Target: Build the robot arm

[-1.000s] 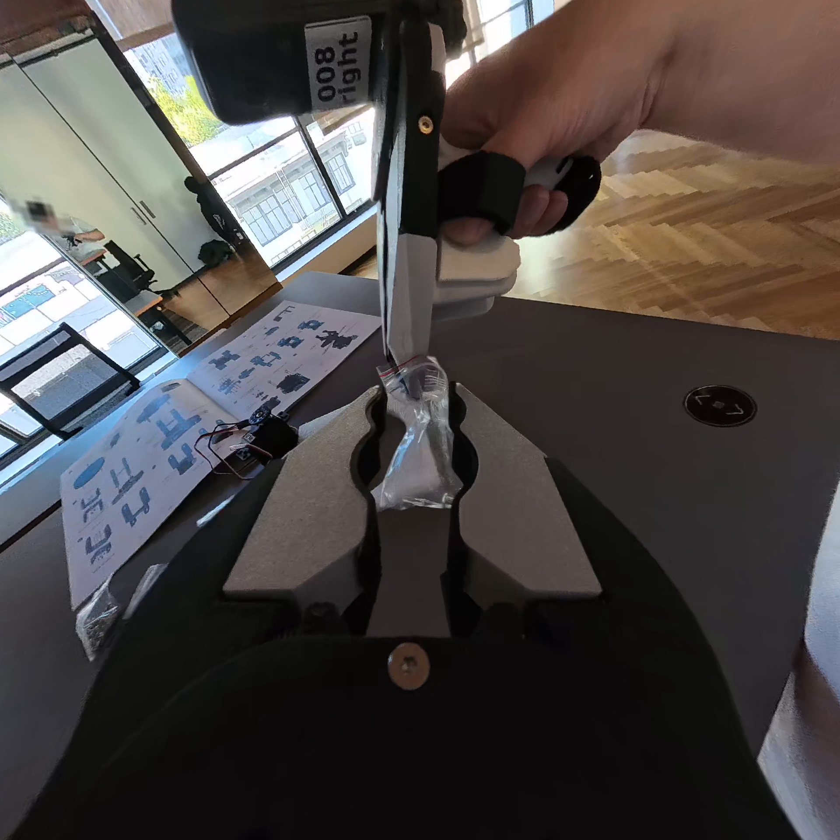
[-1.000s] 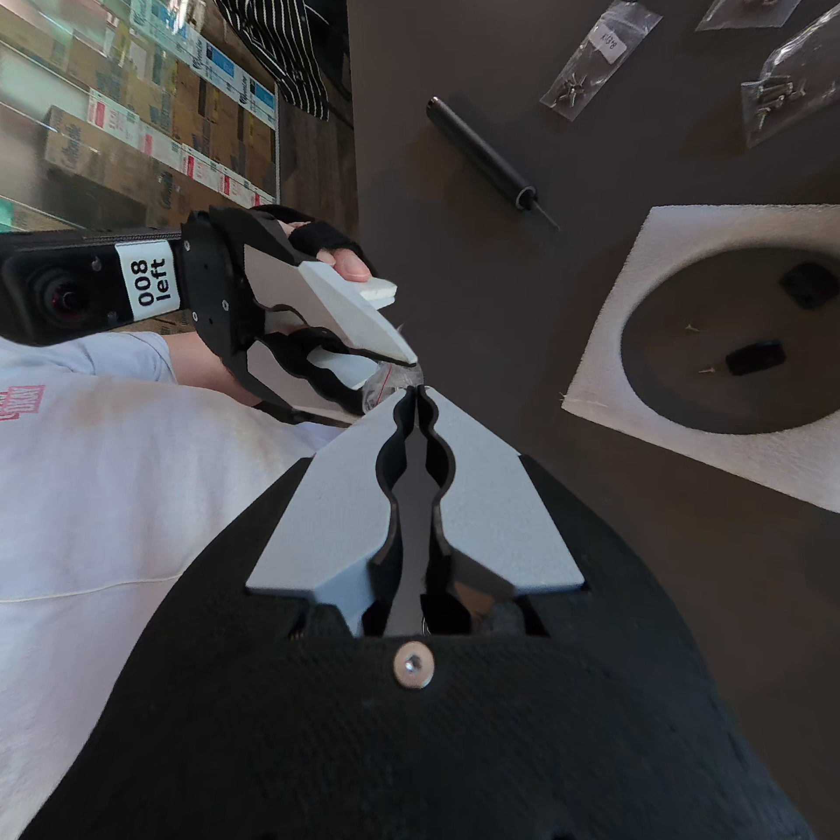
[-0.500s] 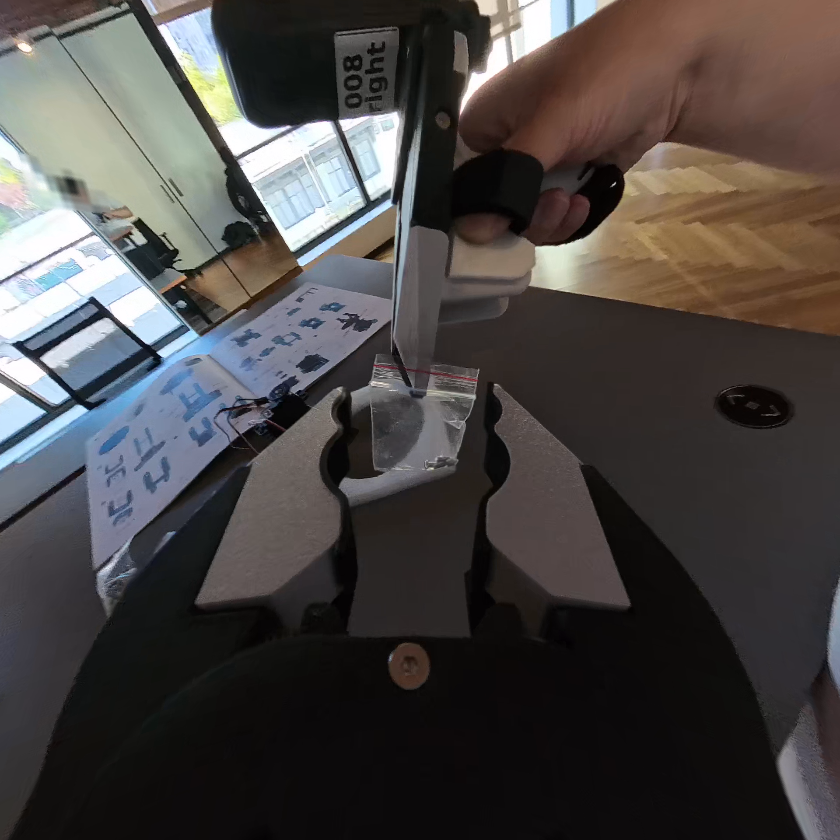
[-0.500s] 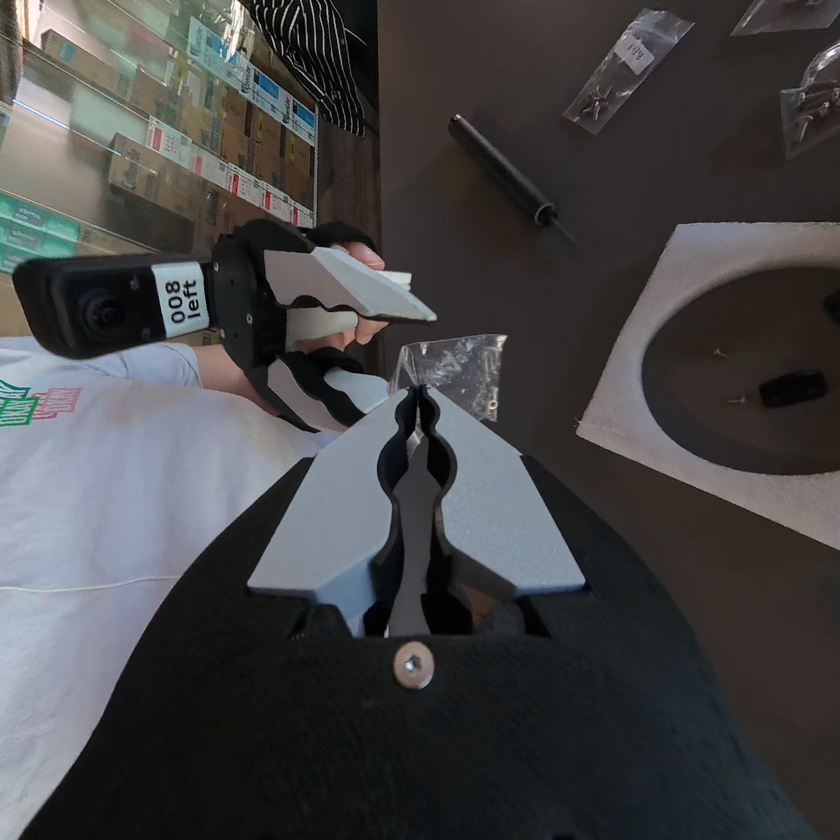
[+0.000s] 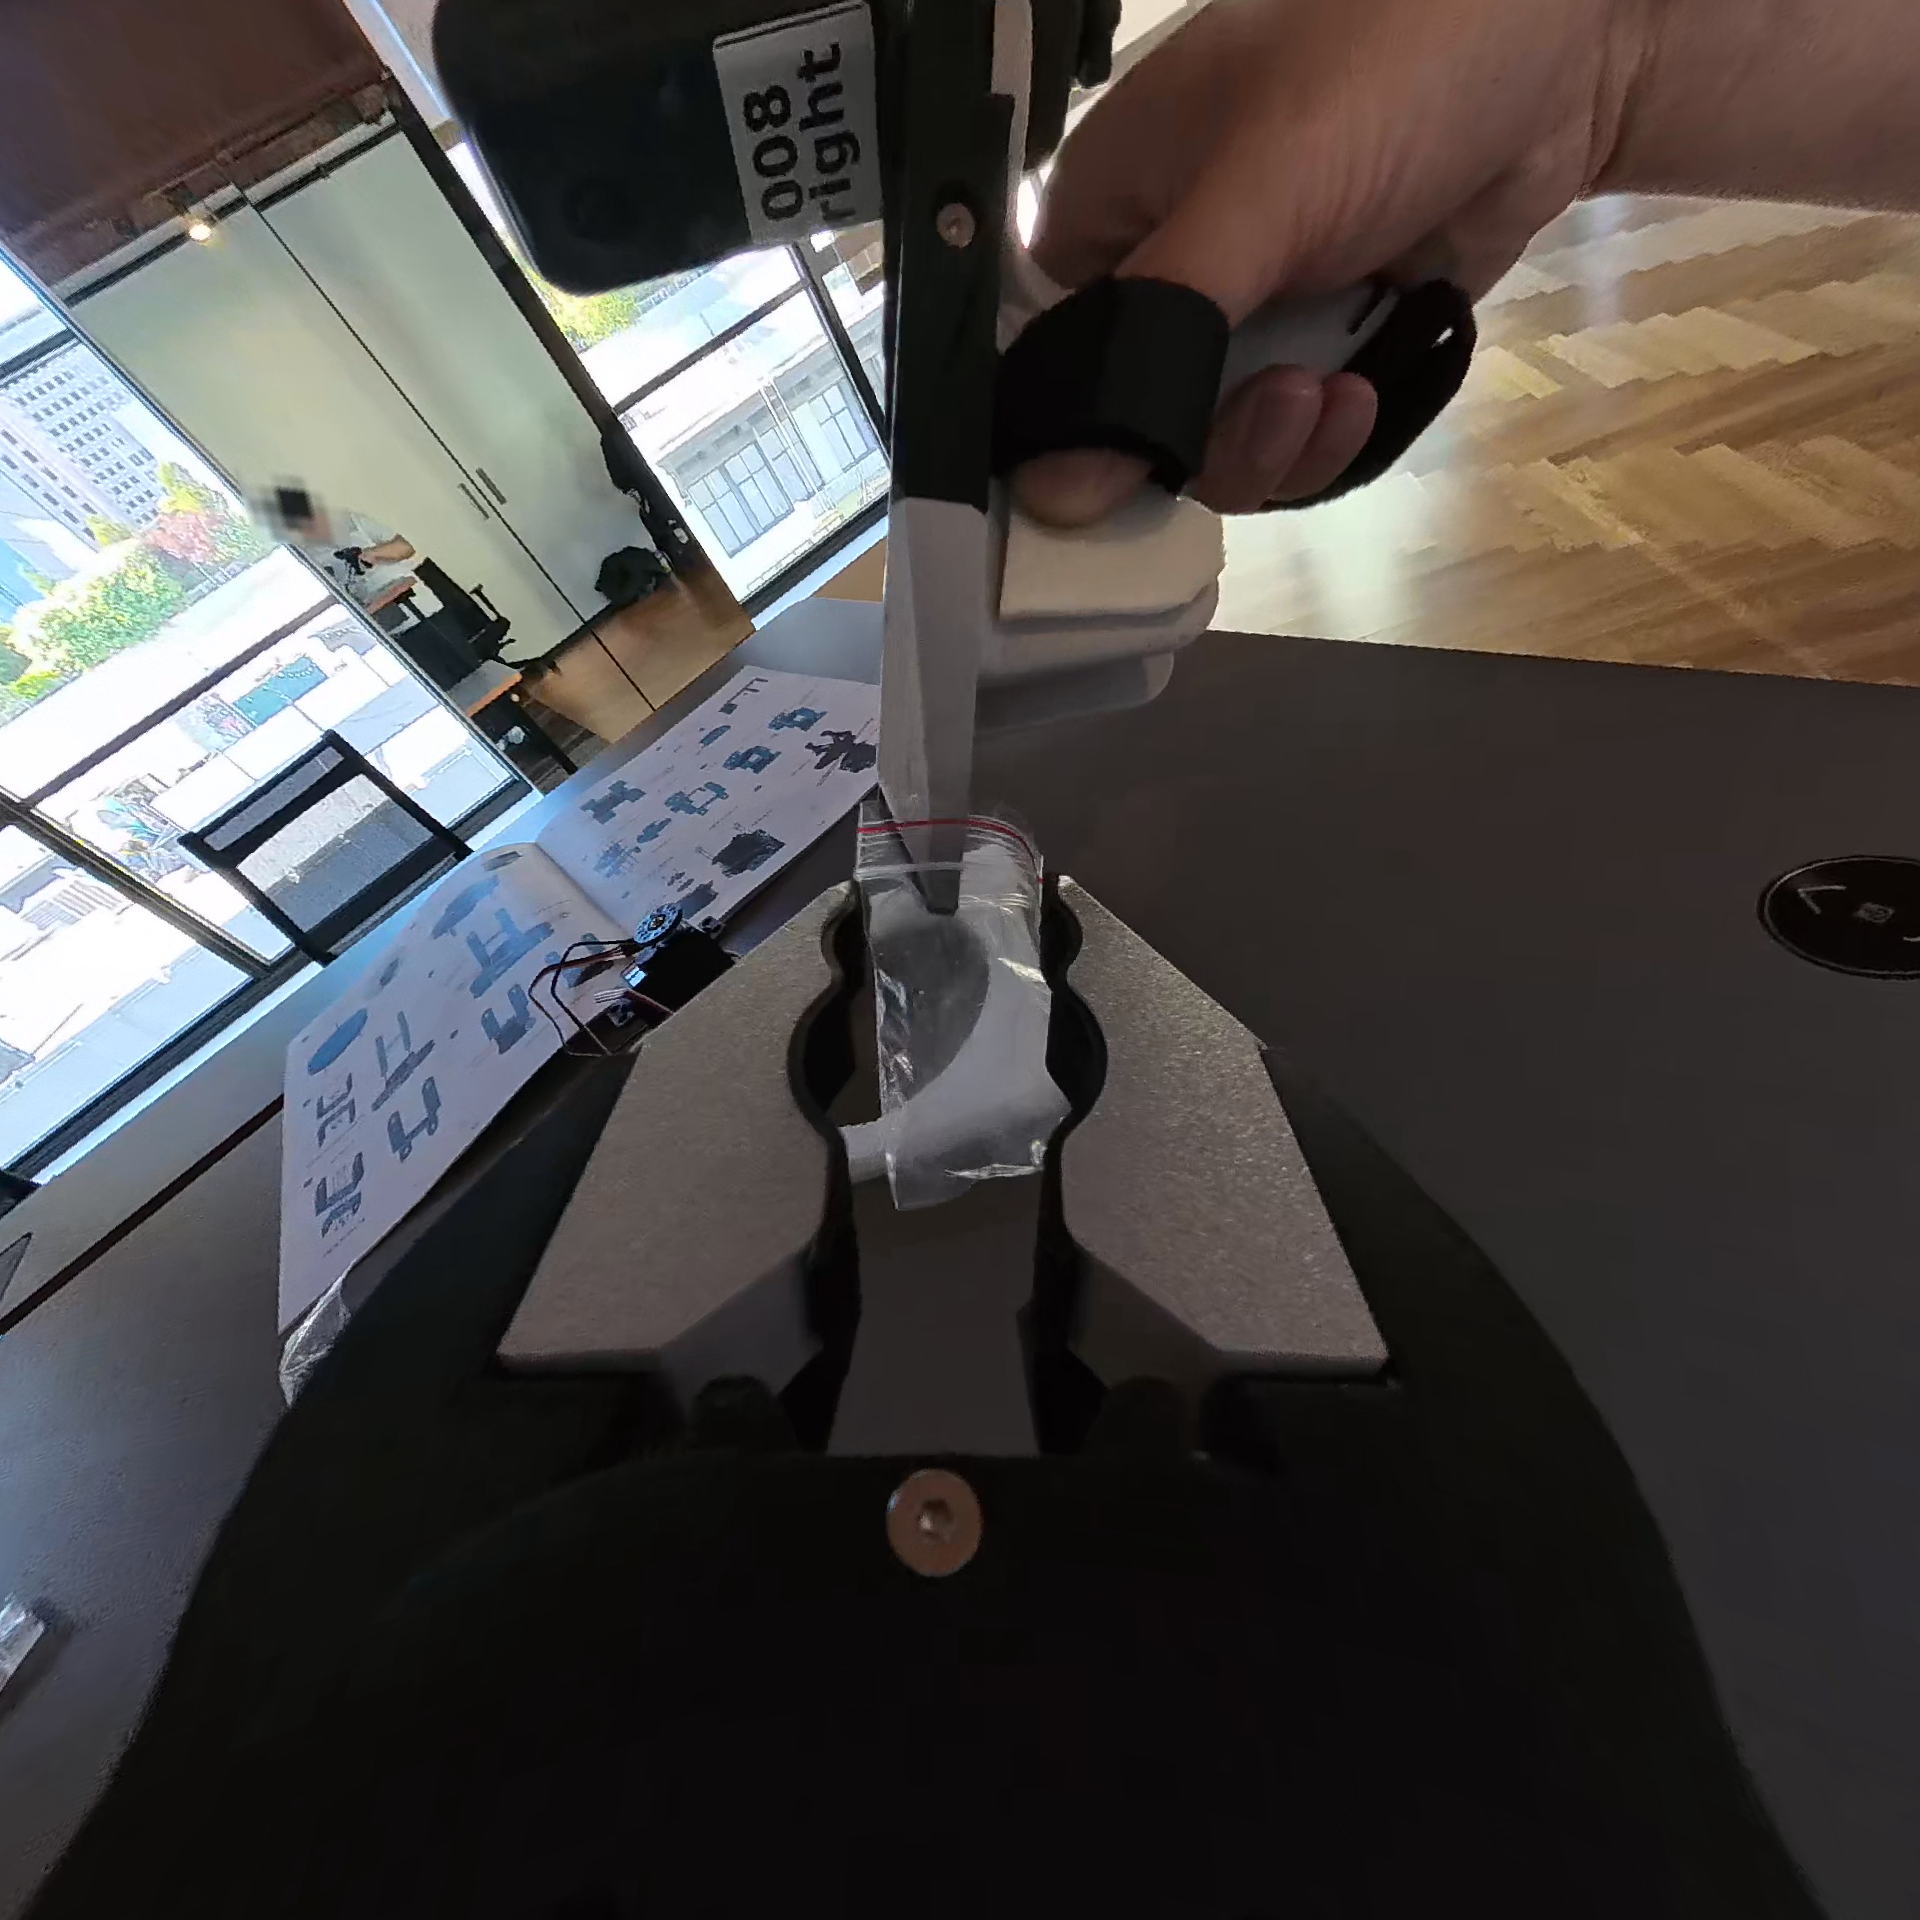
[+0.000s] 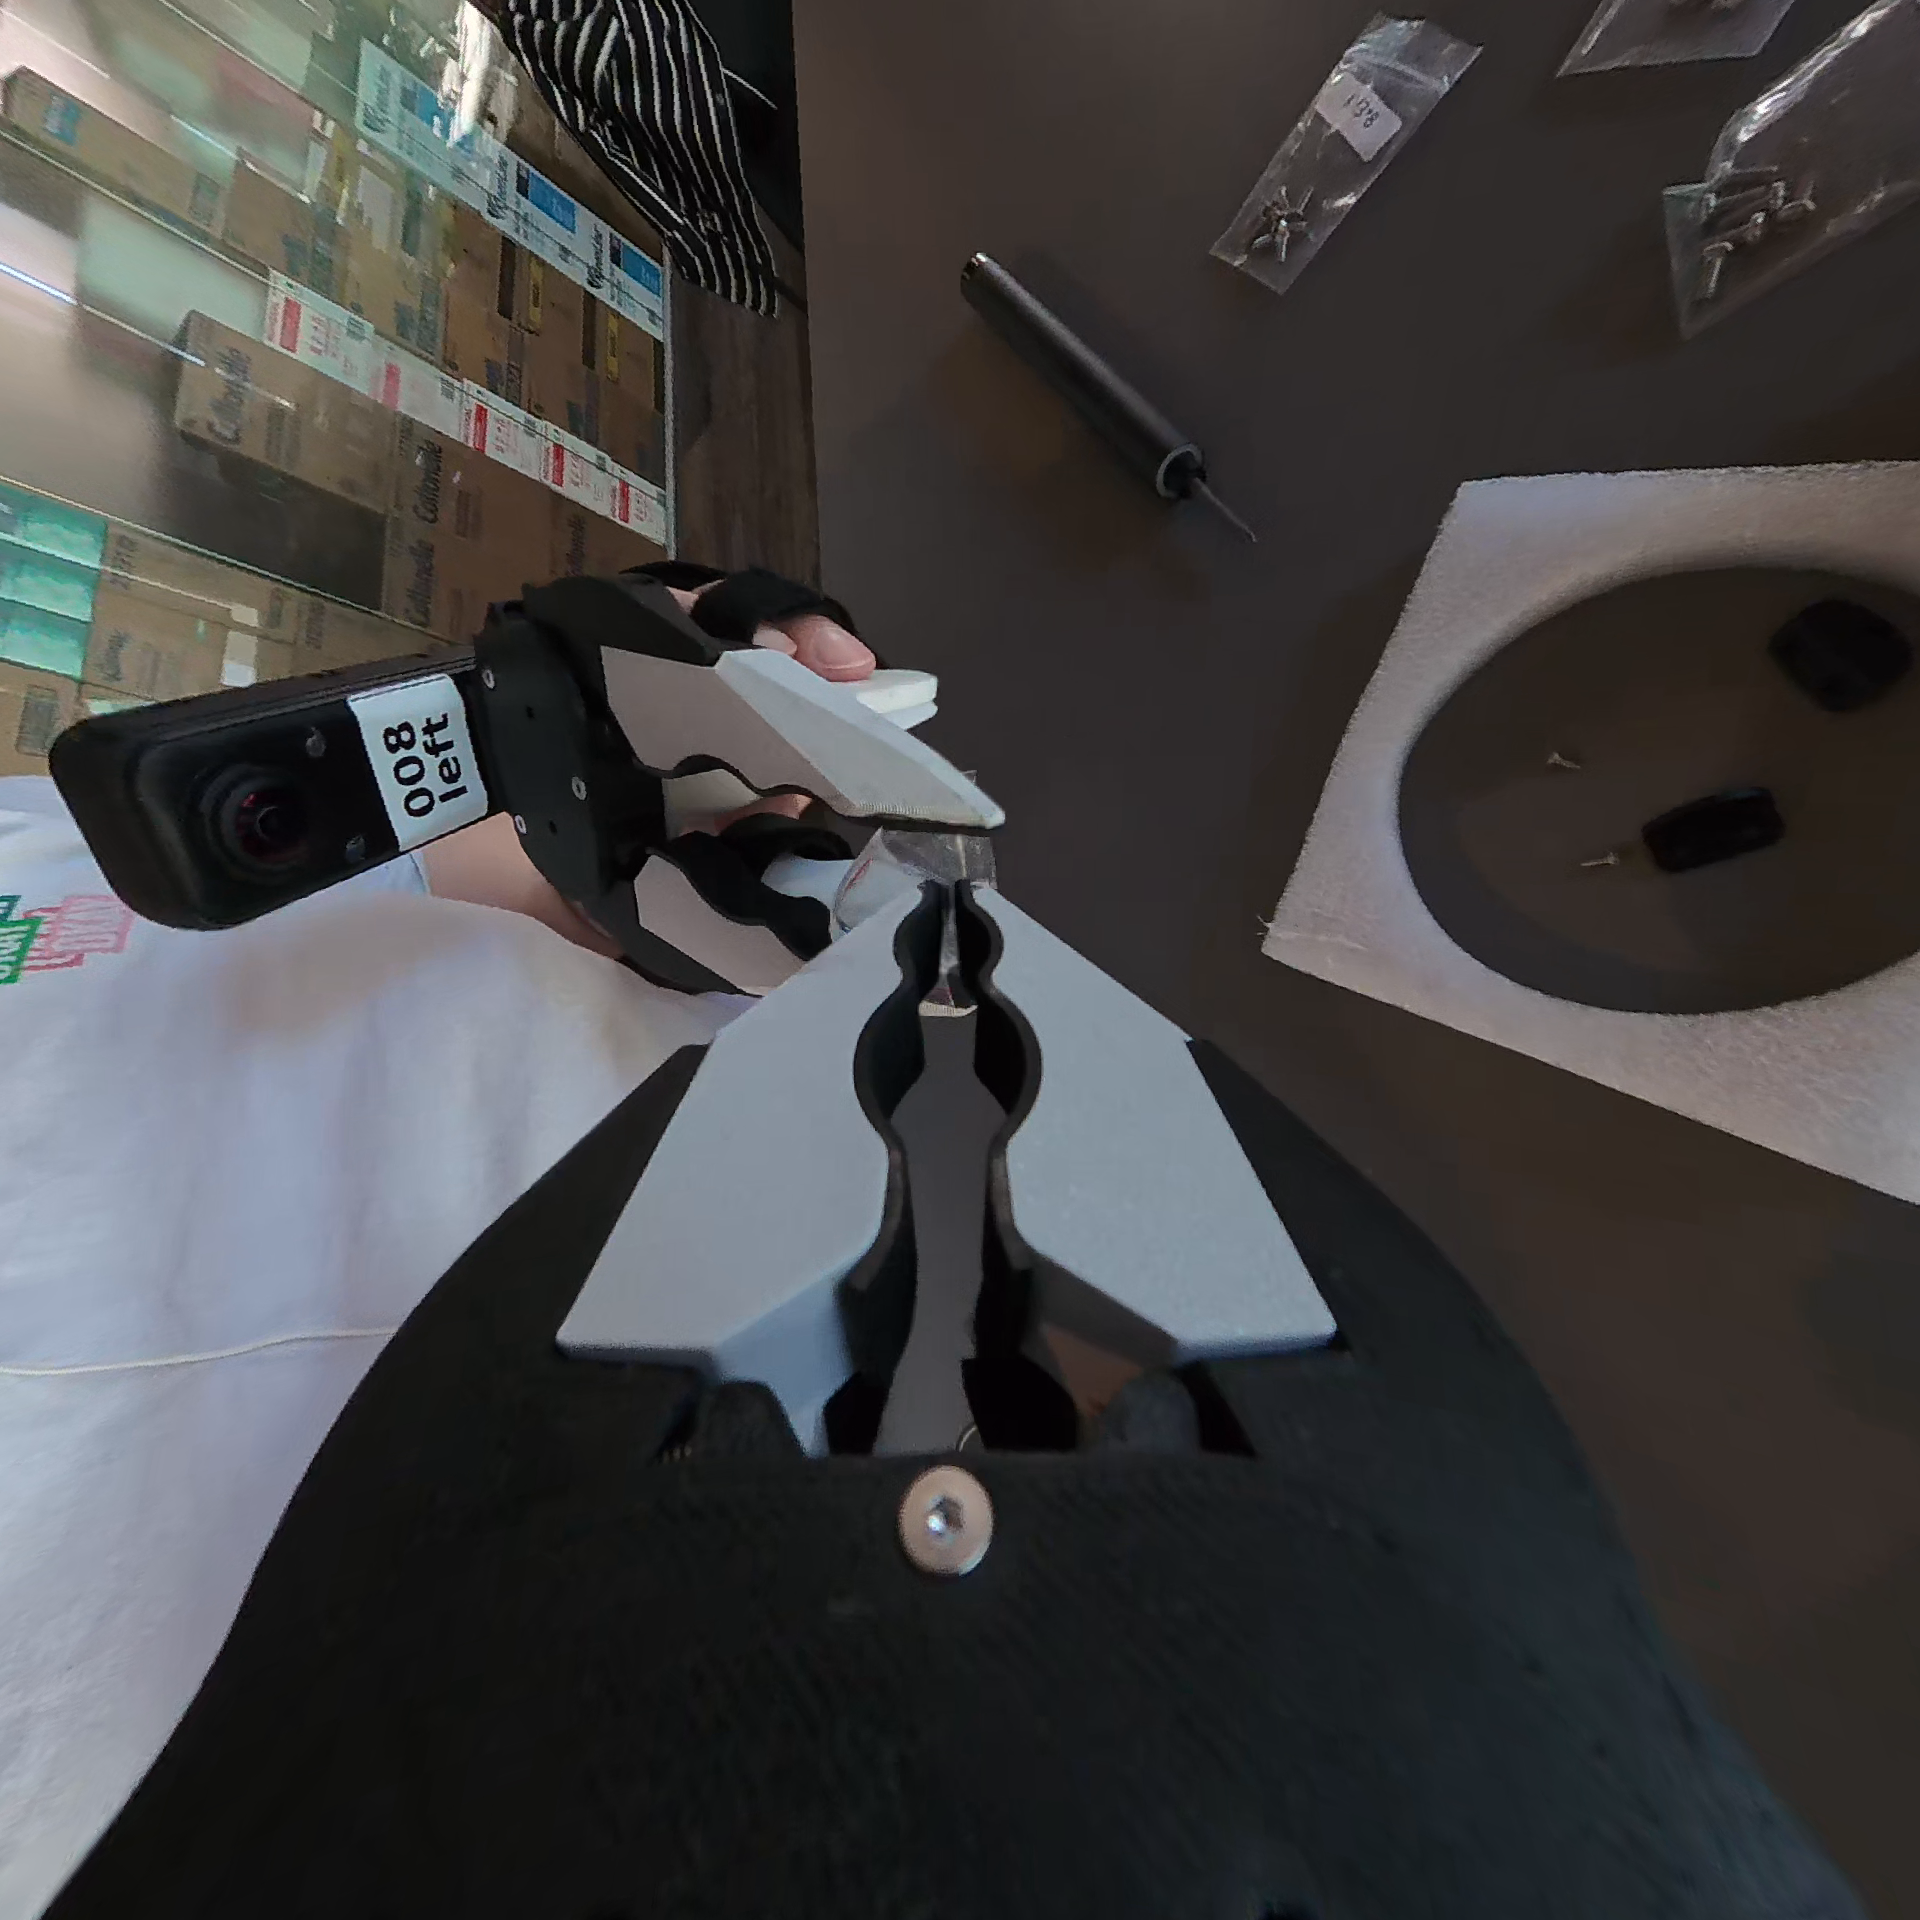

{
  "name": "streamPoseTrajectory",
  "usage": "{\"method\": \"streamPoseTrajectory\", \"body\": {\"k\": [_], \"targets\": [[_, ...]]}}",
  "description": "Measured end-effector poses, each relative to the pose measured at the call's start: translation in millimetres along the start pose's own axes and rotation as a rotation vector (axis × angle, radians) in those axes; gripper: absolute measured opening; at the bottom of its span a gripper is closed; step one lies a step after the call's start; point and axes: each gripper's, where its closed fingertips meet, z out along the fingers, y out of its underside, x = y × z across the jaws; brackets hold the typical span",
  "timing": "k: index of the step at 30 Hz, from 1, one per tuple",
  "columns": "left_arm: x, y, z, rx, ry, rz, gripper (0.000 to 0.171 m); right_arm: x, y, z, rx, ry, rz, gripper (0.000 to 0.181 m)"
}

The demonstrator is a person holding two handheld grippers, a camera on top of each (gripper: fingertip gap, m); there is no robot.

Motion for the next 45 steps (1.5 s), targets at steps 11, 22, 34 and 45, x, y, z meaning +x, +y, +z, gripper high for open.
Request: {"method": "streamPoseTrajectory", "body": {"k": [11, 22, 34, 45], "targets": [[2.7, 0.3, -2.7, -0.007, 0.002, -0.006, 0.021, 5.7, 5.0, 5.8, -0.006, -0.001, -0.004, 0.001], [2.2, 13.5, -4.7, -0.035, 0.013, -0.067, 0.018, 11.2, 6.3, 6.3, 0.049, -0.057, 0.015, 0.013], [-21.7, 37.6, -13.8, -0.07, 0.016, -0.225, 0.019, 99.7, -16.7, -21.8, 0.023, 0.292, -0.516, 0.016], [-30.7, 39.6, -15.0, -0.09, 0.025, -0.239, 0.019, 139.9, -15.2, 8.3, -0.104, 0.368, -0.518, 0.028]]}}
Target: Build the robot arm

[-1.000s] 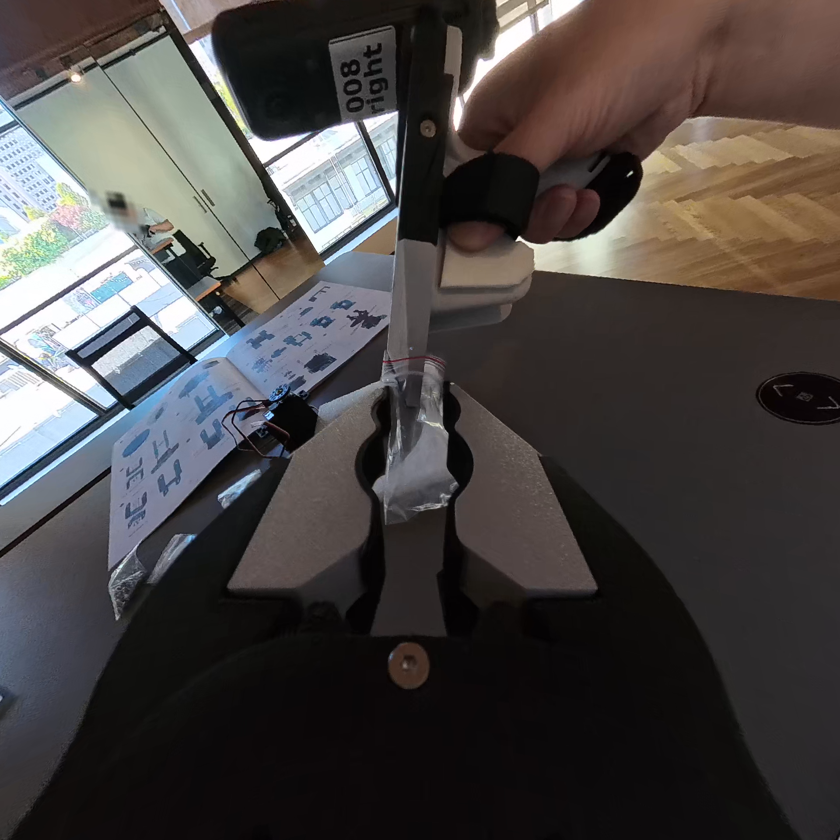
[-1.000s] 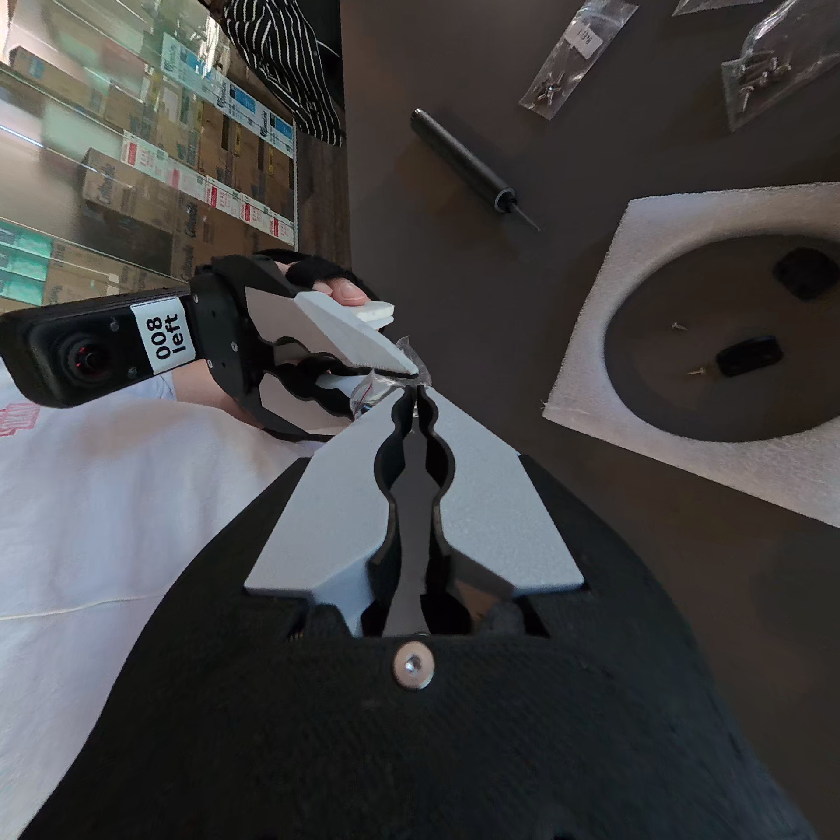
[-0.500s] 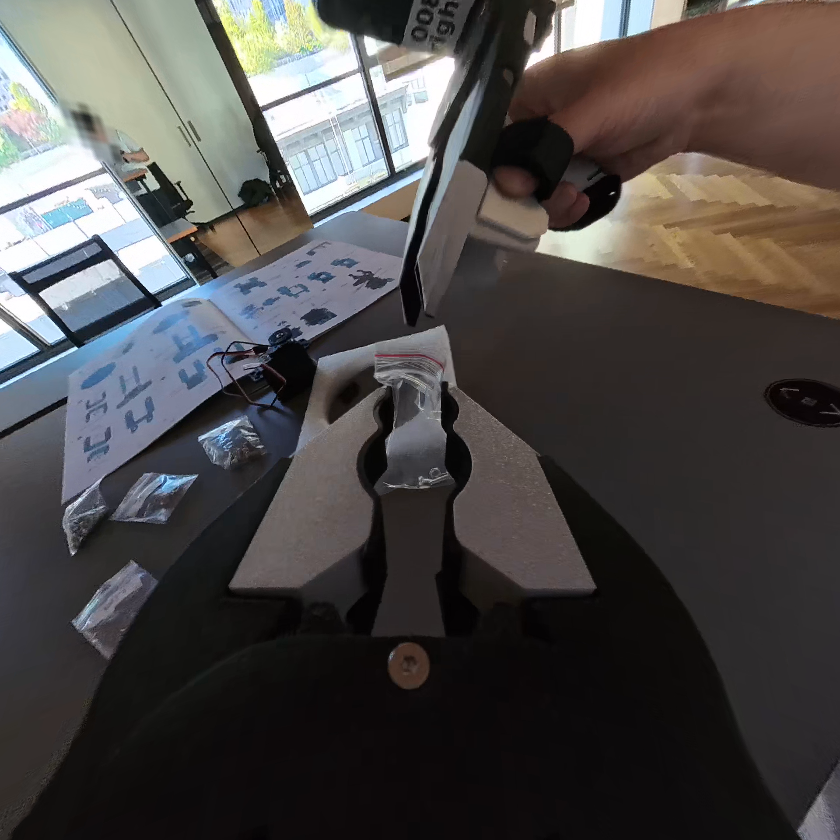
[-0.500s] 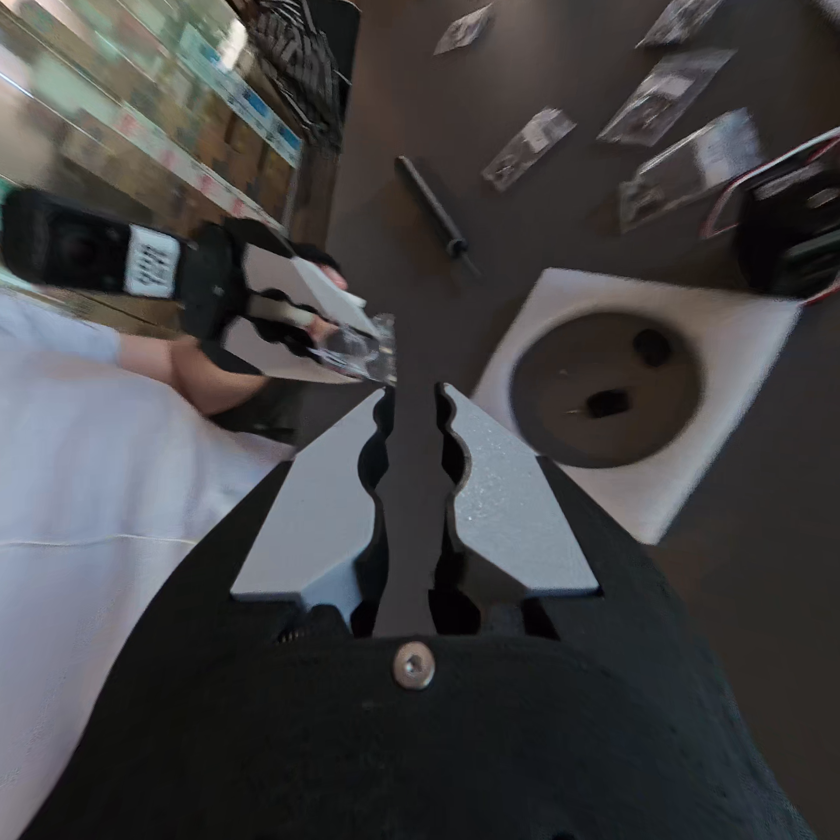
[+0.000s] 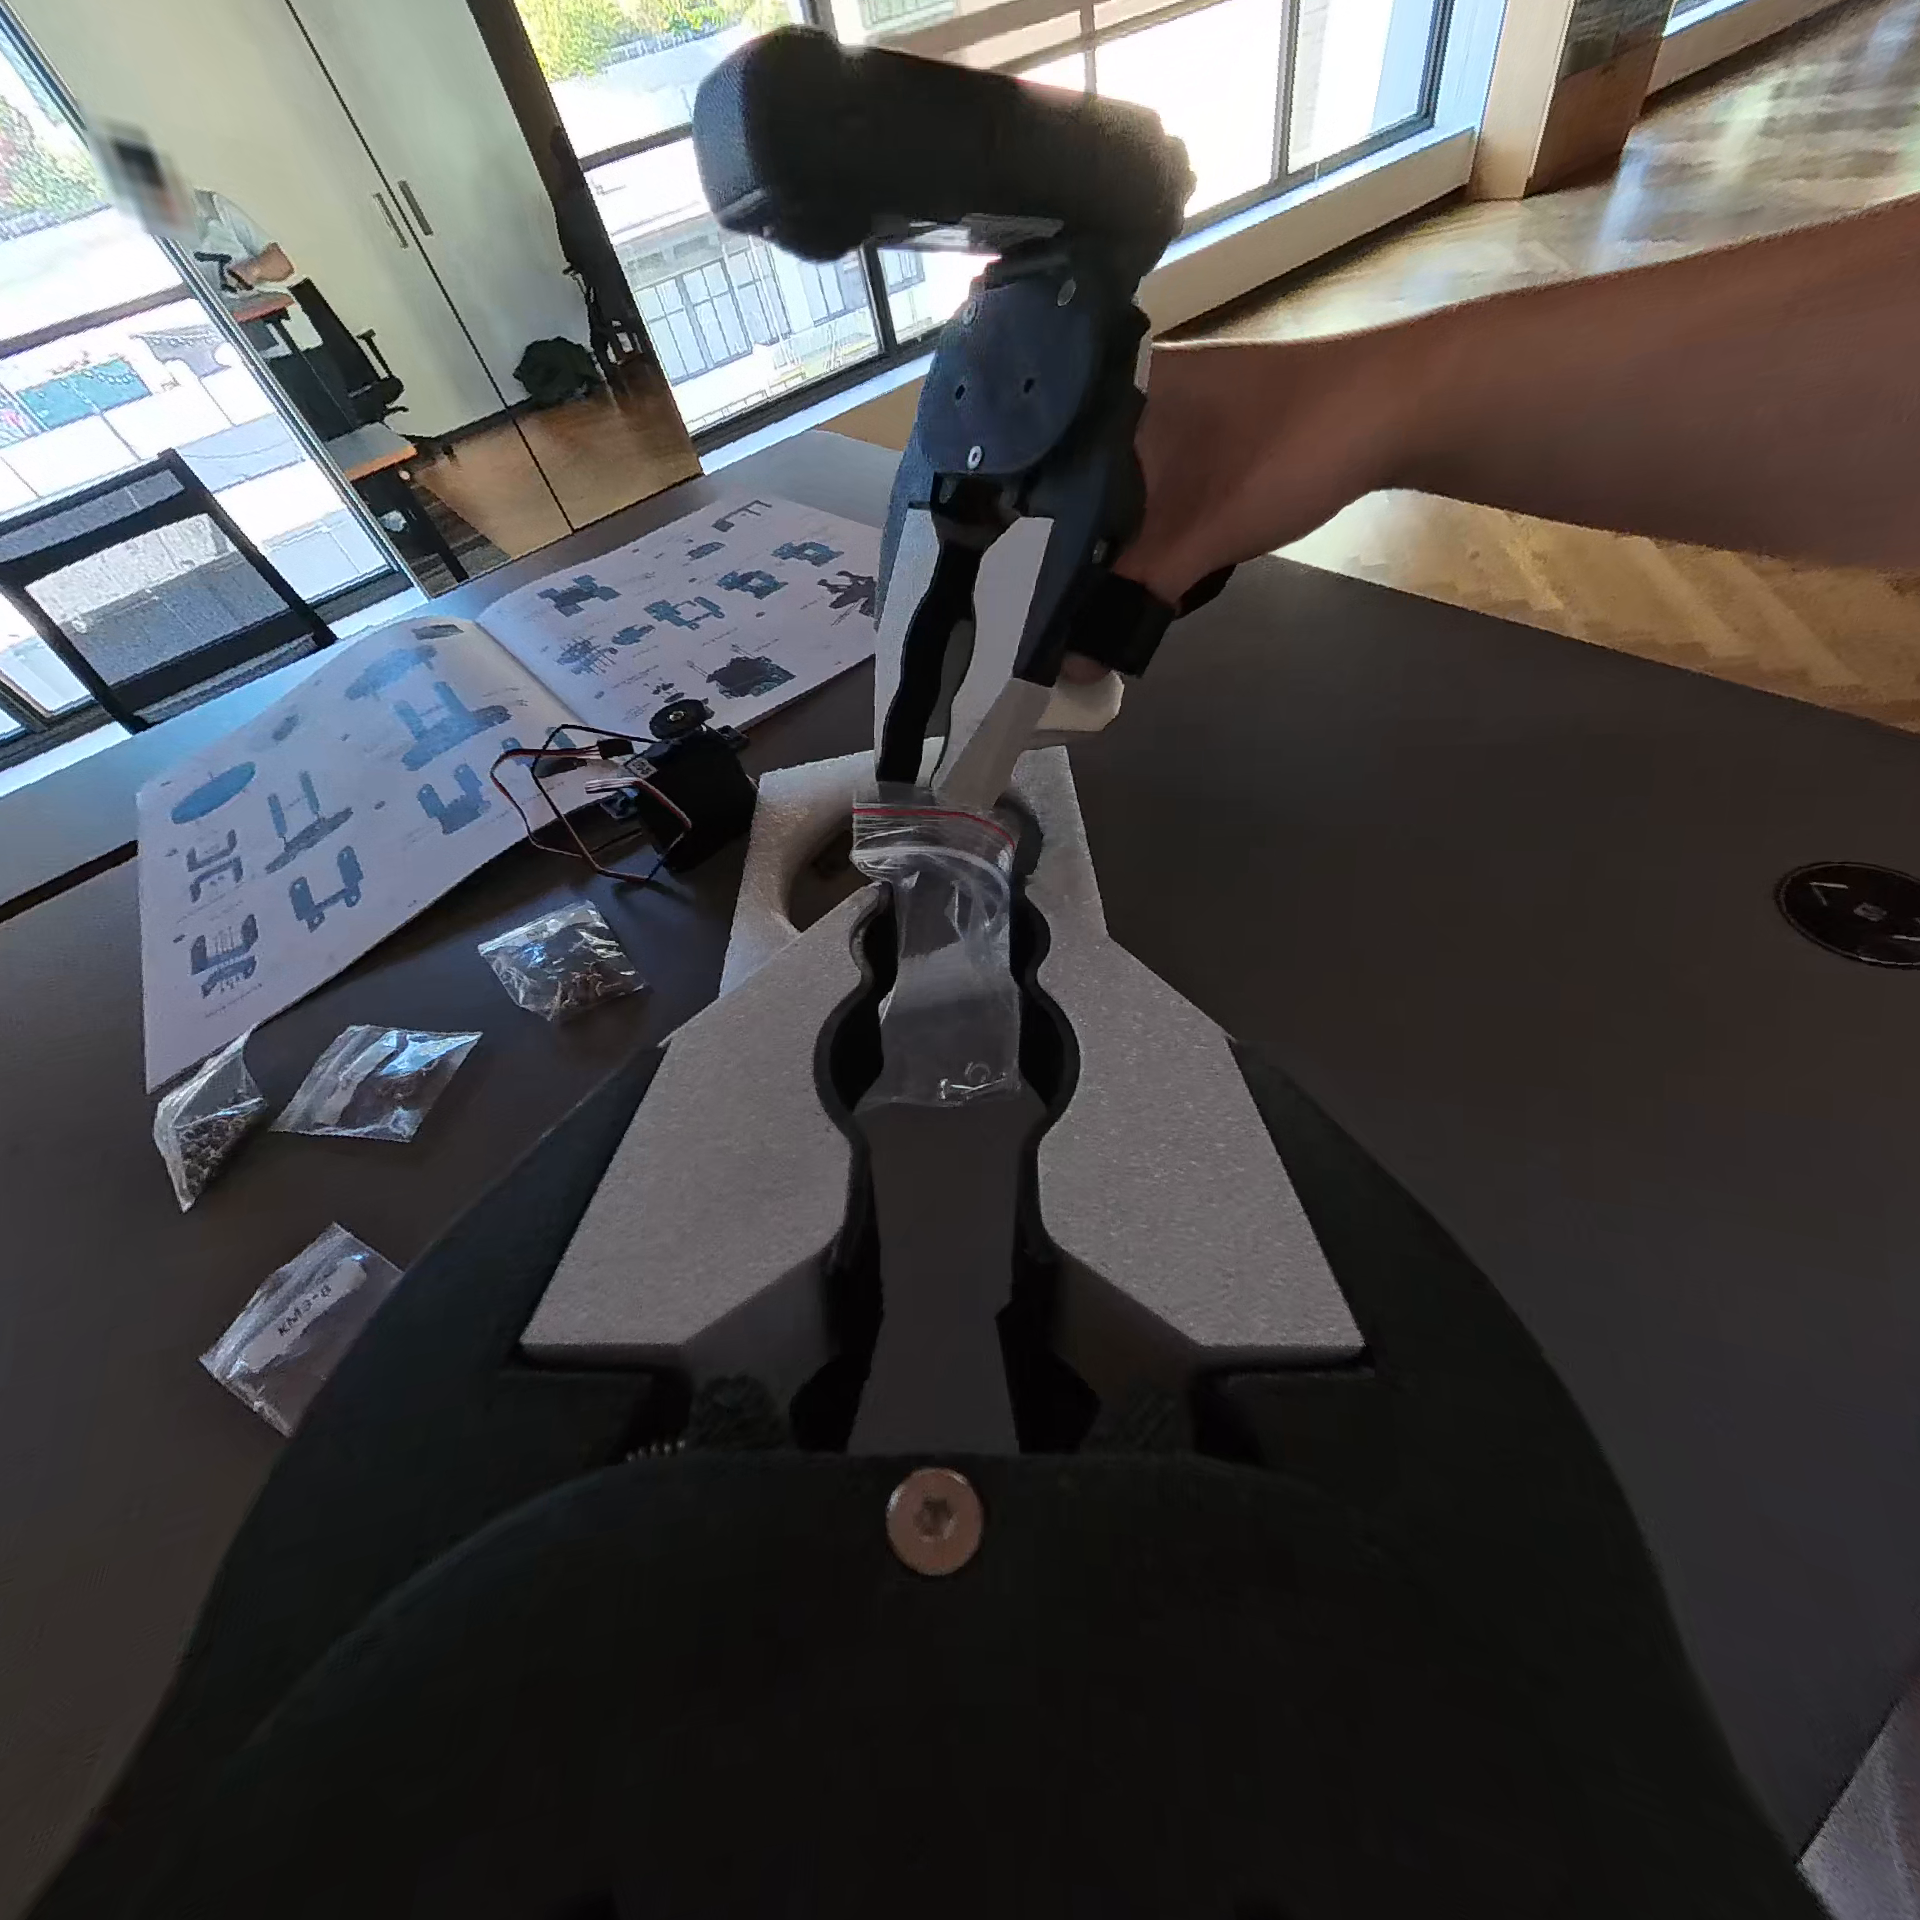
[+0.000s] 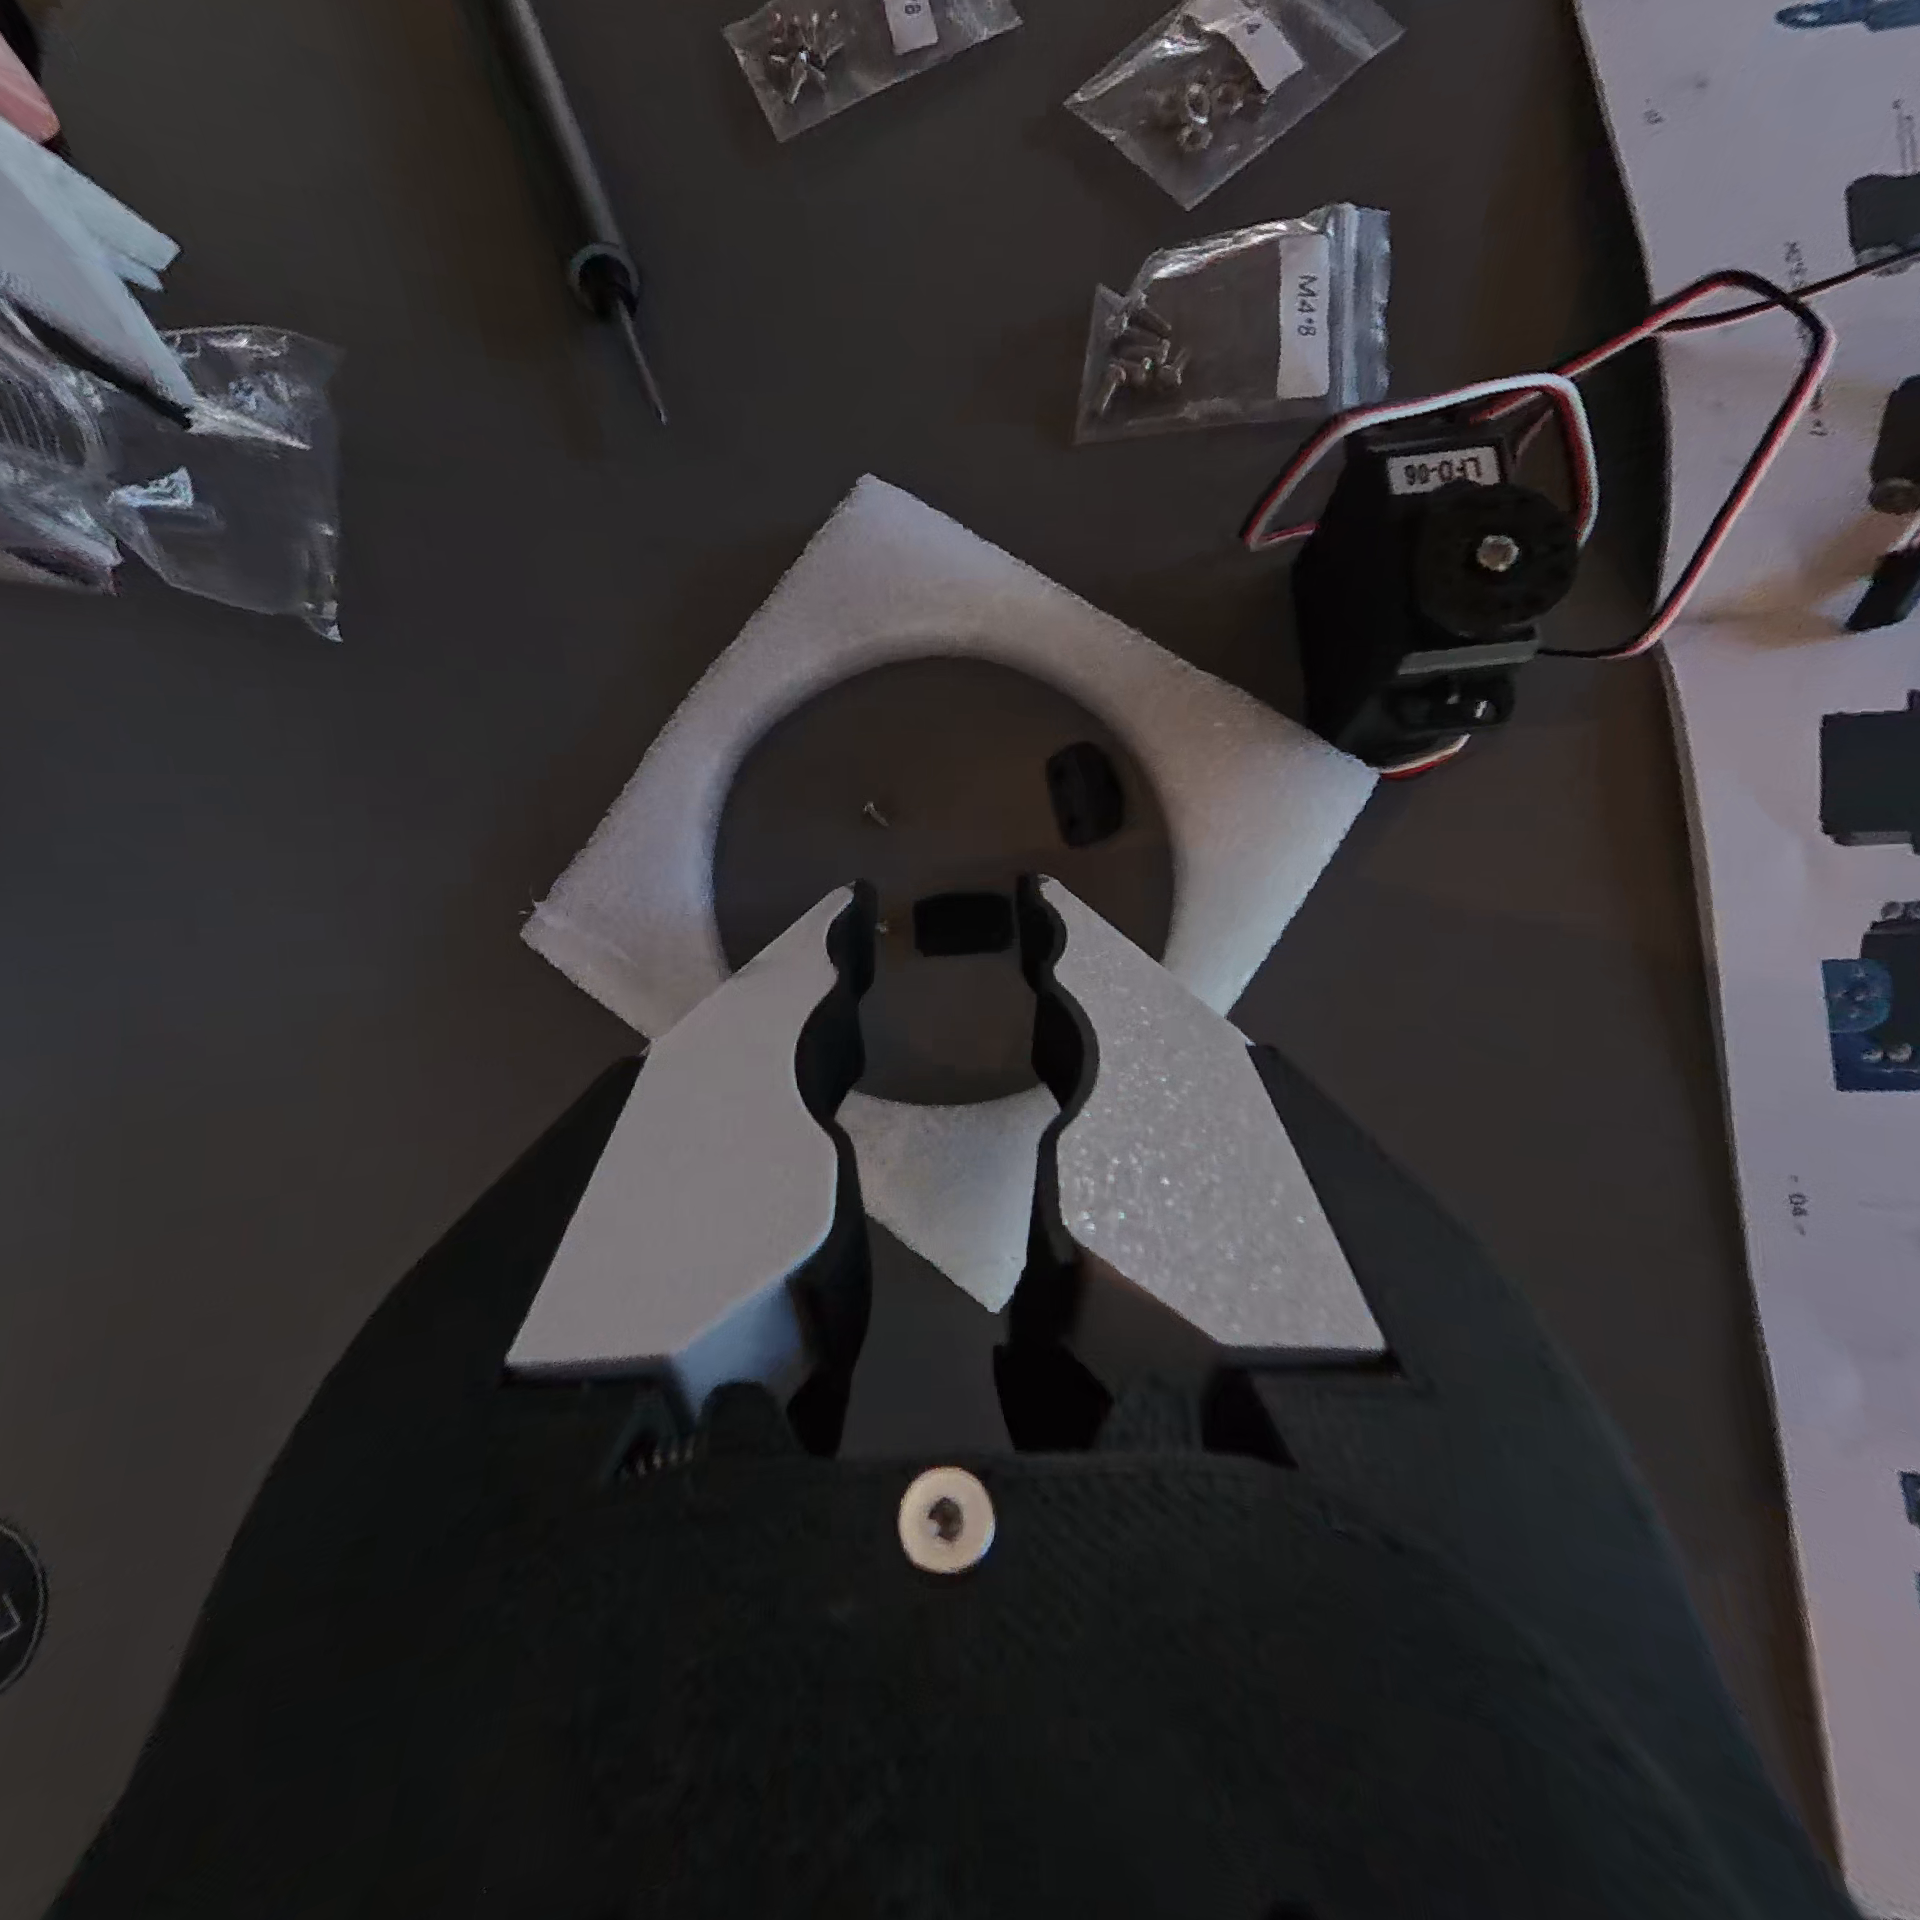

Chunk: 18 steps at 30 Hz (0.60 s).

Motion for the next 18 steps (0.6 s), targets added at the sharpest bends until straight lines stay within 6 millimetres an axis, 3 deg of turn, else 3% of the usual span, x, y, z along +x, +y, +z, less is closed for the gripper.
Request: {"method": "streamPoseTrajectory", "body": {"k": [6, 9, 11, 14, 16, 18], "targets": [[-4.0, 2.0, 2.4, -0.006, 0.008, -0.011, 0.02, 0.3, 3.8, 1.8, -0.008, -0.033, 0.04, 0.019], [-5.4, 3.4, 3.7, -0.007, 0.012, -0.023, 0.02, -4.9, -7.3, -7.2, 0.055, -0.024, 0.022, 0.019], [-5.2, 3.0, 4.2, -0.001, 0.019, -0.038, 0.019, -25.7, -32.4, -23.7, 0.165, -0.052, -0.028, 0.018], [-3.8, -0.5, 4.4, 0.023, 0.037, -0.066, 0.02, -81.7, -82.0, -55.9, 0.382, -0.176, -0.175, 0.018], [-2.7, -5.2, 3.7, 0.049, 0.046, -0.075, 0.019, -98.9, -94.0, -62.9, 0.399, -0.203, -0.238, 0.019], [-1.7, -10.5, 2.5, 0.075, 0.05, -0.077, 0.019, -103.0, -96.2, -60.8, 0.374, -0.206, -0.272, 0.018]]}}
